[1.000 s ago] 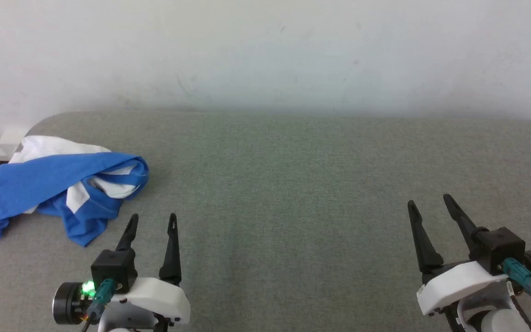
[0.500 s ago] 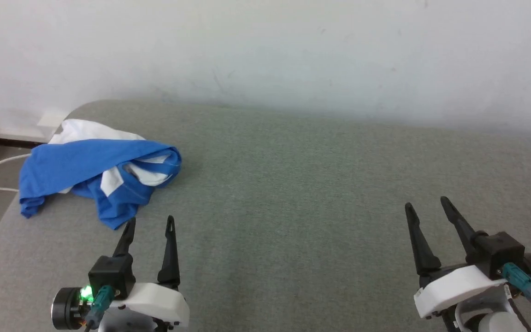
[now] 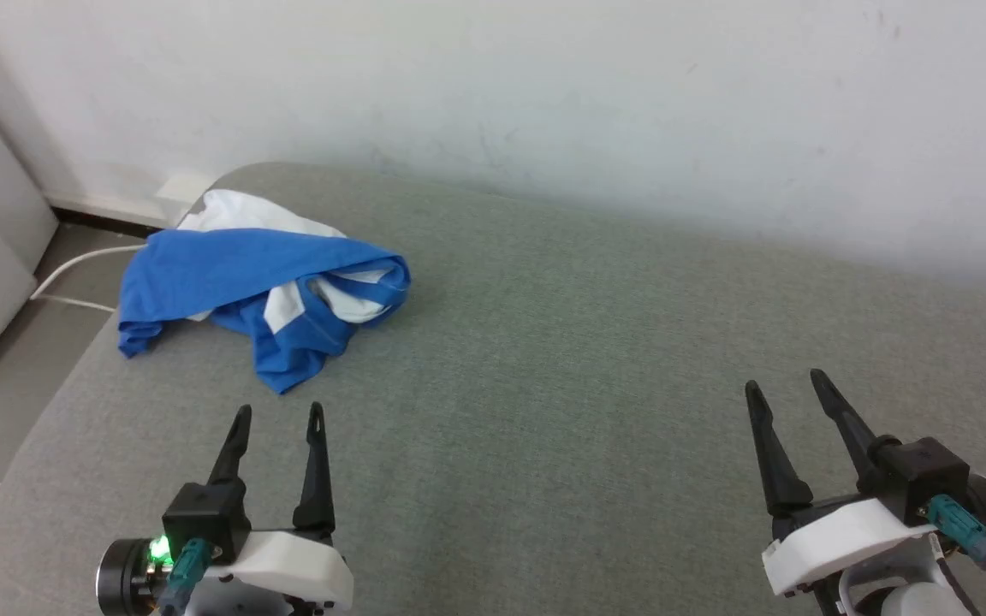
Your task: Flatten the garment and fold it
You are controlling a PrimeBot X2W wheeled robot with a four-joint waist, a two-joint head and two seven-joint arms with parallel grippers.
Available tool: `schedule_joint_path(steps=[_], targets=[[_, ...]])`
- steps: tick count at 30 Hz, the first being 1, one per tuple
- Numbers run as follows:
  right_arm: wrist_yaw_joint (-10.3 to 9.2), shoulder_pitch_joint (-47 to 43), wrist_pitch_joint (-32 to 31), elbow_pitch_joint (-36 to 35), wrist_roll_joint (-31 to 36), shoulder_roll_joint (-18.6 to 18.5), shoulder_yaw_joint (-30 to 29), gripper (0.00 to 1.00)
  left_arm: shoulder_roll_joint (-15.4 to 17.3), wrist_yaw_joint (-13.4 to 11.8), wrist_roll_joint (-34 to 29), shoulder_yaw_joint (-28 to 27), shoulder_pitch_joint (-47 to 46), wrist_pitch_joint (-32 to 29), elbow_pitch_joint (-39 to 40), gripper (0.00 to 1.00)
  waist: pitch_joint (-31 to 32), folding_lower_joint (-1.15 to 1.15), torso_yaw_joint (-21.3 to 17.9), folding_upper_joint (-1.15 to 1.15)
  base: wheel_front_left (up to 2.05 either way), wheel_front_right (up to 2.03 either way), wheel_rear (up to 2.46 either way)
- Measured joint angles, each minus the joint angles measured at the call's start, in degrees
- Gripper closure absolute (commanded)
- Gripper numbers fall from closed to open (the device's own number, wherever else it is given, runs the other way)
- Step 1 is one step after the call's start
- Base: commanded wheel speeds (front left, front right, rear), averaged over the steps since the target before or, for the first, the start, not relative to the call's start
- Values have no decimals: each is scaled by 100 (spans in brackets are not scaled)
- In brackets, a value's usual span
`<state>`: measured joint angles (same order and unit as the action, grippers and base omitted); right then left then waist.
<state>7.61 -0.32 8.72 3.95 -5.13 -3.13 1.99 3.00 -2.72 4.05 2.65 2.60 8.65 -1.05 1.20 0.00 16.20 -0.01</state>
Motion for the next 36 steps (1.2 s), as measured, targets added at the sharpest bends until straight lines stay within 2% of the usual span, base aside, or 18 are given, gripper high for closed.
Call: schedule_joint_path(steps=[17, 36], targets=[[0, -24, 198, 221, -86, 2, 147, 0, 0, -45, 53, 69, 107, 204, -1, 0, 53, 0, 714, 0, 0, 0, 0], [0, -40, 417, 438, -259, 4, 207, 0, -1, -145, 211, 178, 185, 426, -2, 0, 20, 0, 1229, 1, 0, 0, 0]])
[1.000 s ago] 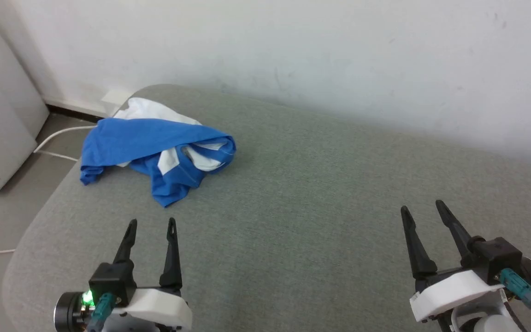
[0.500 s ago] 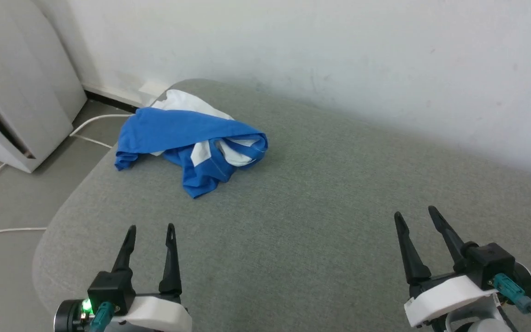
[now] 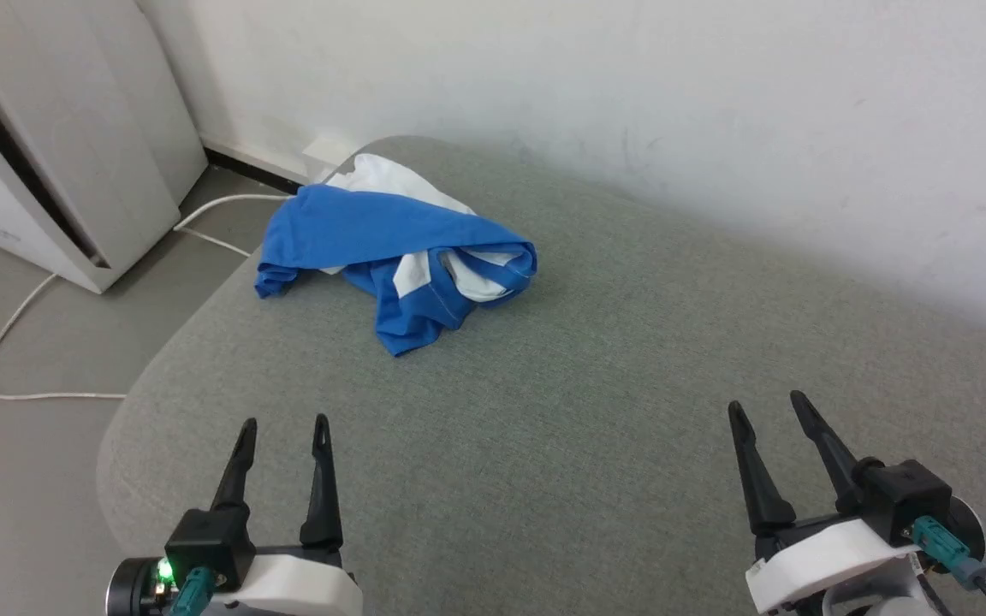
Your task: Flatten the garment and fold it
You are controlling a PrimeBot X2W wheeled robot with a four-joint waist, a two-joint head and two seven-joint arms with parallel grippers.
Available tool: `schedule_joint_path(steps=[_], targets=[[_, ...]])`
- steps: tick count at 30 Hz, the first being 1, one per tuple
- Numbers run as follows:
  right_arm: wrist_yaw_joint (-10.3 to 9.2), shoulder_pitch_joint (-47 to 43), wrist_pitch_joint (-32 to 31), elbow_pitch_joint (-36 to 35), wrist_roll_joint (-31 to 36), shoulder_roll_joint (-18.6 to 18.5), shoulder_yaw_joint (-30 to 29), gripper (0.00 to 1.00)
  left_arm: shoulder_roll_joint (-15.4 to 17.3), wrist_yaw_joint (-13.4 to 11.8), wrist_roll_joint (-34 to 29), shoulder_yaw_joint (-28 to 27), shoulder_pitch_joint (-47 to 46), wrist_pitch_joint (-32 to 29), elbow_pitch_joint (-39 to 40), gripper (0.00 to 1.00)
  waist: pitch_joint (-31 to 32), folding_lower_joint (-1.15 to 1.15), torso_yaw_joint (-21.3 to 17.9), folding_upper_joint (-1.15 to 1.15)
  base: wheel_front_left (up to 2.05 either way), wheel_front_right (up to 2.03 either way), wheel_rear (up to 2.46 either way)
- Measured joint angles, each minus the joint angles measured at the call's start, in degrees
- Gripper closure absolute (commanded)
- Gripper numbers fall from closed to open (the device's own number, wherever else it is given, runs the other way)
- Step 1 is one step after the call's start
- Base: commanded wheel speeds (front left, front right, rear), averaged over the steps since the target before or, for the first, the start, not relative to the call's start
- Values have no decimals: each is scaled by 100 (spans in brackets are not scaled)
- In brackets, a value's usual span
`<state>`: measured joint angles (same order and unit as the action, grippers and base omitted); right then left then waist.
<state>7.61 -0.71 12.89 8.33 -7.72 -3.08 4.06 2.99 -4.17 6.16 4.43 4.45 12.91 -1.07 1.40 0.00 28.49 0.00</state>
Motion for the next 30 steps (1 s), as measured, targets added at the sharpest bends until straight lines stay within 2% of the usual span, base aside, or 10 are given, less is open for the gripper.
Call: schedule_joint_path(steps=[15, 24, 30], targets=[[0, 0, 179, 71, -60, 1, 103, 0, -1, -59, 101, 86, 0, 178, -43, 0, -79, 0, 391, 0, 0, 0, 0], [0, 3, 181, 81, -63, 5, 192, 0, -1, -65, 110, 57, 0, 181, -54, 0, -119, 0, 327, 0, 0, 0, 0], [0, 94, 183, -2, 232, 7, 183, 0, 3, 170, 93, -3, -329, 181, -349, 0, -372, 0, 200, 0, 0, 0, 0]])
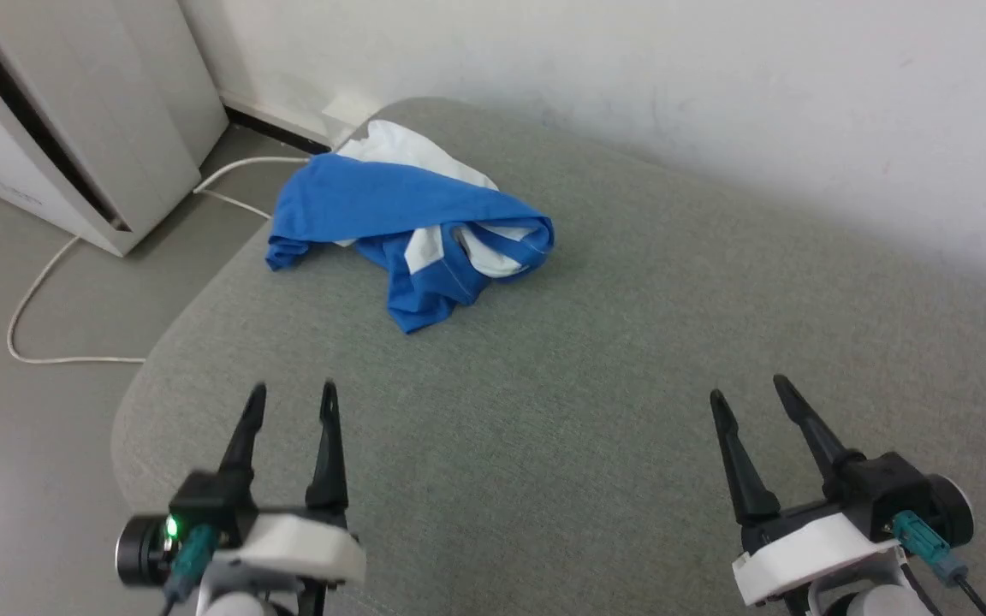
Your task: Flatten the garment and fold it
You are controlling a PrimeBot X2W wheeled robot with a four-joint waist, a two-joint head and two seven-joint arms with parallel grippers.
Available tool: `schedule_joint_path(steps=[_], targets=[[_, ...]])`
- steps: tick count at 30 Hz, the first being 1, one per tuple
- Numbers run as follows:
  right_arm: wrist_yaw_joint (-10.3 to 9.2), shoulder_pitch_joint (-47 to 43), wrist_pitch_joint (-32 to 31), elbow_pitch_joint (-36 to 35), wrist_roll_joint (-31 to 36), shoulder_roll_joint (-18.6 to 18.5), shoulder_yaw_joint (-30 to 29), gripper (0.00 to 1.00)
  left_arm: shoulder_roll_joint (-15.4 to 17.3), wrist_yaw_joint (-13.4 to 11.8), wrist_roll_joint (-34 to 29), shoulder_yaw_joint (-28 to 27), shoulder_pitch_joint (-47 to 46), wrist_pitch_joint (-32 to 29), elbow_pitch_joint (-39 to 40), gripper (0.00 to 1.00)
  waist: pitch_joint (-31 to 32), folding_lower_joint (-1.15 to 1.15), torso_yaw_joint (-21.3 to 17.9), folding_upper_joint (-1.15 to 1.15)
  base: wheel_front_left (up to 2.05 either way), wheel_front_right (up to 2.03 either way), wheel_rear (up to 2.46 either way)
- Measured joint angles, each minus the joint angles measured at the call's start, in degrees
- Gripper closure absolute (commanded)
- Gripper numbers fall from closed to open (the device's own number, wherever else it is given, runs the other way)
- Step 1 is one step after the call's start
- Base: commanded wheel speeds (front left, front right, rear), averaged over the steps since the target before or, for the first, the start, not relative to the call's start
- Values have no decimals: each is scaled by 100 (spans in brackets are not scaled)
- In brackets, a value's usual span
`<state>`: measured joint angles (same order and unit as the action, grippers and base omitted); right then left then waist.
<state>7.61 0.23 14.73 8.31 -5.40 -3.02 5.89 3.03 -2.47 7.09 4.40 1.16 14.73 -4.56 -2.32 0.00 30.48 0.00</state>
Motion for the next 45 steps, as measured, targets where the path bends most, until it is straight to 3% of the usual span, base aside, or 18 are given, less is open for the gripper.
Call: schedule_joint_path(steps=[5, 8, 15, 20, 25, 30, 38, 39, 40, 45], targets=[[0, 133, 0, -178, 375, 3, 10, 0, 85, 356, 137, -45, -1016, -9, -760, 0, -392, -1, -137, 0, 0, 0, 0], [0, 282, -4, -352, 611, 5, 74, 0, 176, 603, 637, -281, -1919, -226, -1263, 0, -682, -1, -240, 0, 0, 0, 0], [0, 649, -119, -947, 875, 13, 190, 0, 1123, 916, 1060, -343, -4003, -1221, -2334, 0, -1437, -2, -551, 0, 0, 0, 0], [0, 822, -165, -1284, 896, 16, 204, 0, 1894, 956, 1856, 33, -5044, -2494, -2985, 0, -1937, -2, -853, 0, 0, 0, 0], [0, 937, -165, -1435, 888, 18, 214, 0, 2482, 957, 2883, 478, -5459, -3707, -3296, 0, -2352, -1, -1207, 0, 0, 0, 0], [0, 1023, -135, -1432, 873, 15, 256, 0, 2839, 957, 3504, 691, -5558, -5056, -3718, 0, -2715, -1, -1548, 0, 0, 0, 0], [0, 1039, -51, -1291, 784, 14, 277, 0, 3193, 956, 4169, 767, -5627, -5955, -3966, 0, -3104, 2, -1979, 0, 0, 0, 0], [0, 1040, -49, -1280, 784, 15, 264, 0, 3241, 956, 4276, 766, -5636, -6046, -3962, 74, -3131, 1, -2013, 0, 0, 0, 0], [0, 1044, -45, -1268, 784, 16, 244, 0, 3279, 955, 4384, 767, -5633, -6098, -3933, 100, -3148, 1, -2037, 0, 0, 0, 0], [0, 1102, -5, -1137, 786, 20, 180, 0, 3299, 955, 4630, 787, -5507, -5720, -3819, 100, -3067, 0, -2046, 0, 0, 0, 0]])
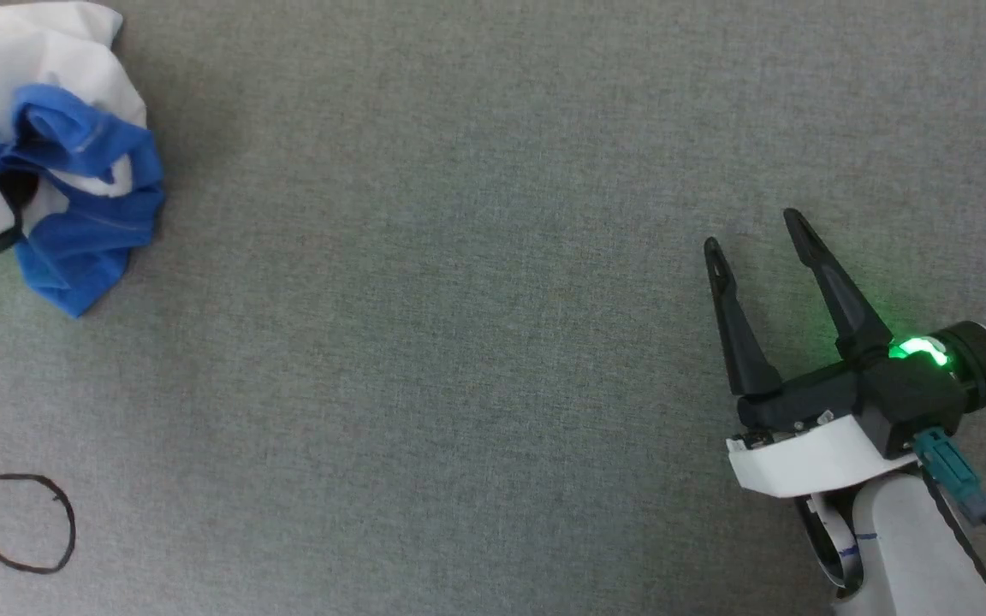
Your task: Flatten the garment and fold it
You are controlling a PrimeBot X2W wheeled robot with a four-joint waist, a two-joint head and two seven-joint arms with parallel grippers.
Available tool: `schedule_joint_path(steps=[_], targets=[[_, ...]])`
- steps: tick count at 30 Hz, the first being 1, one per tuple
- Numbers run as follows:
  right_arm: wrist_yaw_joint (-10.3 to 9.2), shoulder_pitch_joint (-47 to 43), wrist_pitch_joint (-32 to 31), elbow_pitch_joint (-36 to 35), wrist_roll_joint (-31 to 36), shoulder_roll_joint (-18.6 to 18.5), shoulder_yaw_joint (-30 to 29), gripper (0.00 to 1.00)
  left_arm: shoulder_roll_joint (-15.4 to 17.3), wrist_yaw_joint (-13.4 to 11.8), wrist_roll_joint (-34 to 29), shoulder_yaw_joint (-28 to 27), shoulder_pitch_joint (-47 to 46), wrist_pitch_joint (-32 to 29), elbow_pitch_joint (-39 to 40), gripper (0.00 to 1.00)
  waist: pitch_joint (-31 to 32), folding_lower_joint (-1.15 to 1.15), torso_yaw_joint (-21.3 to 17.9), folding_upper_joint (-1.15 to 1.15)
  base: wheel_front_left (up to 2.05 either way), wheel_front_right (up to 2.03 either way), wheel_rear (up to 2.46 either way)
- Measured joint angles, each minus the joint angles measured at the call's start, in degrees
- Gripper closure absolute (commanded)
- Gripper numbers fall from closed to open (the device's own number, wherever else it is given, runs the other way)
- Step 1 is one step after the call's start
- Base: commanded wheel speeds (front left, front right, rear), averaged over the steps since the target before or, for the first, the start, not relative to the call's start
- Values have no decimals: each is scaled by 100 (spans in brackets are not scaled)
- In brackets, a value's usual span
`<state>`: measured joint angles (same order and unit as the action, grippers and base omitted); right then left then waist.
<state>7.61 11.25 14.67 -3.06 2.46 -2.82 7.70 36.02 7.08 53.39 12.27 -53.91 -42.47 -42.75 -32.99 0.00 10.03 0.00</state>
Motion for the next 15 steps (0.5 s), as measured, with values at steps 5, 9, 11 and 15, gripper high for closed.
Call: schedule_joint_path(steps=[5, 9, 11, 15], targets=[[0, 7, 4, 208, -78, 0, -29, 0, -100, 1, 145, -19, 124, 857, 115, 100, 292, -1, 35, 0, 0, 0, 0], [0, -2, 4, 324, -164, 0, -85, 0, -26, 2, 133, -43, 24, 1918, 463, 100, 619, -1, 51, 0, 0, 0, 0], [0, -12, 4, 372, -182, 8, -246, 0, 67, 1, 46, -67, -65, 2462, 581, 100, 806, 0, 48, 0, 0, 0, 0], [0, -16, 5, 427, -363, -1, -617, 0, 103, 2, 10, -20, -165, 3310, 991, 100, 1208, 0, 18, 0, 0, 0, 0]])
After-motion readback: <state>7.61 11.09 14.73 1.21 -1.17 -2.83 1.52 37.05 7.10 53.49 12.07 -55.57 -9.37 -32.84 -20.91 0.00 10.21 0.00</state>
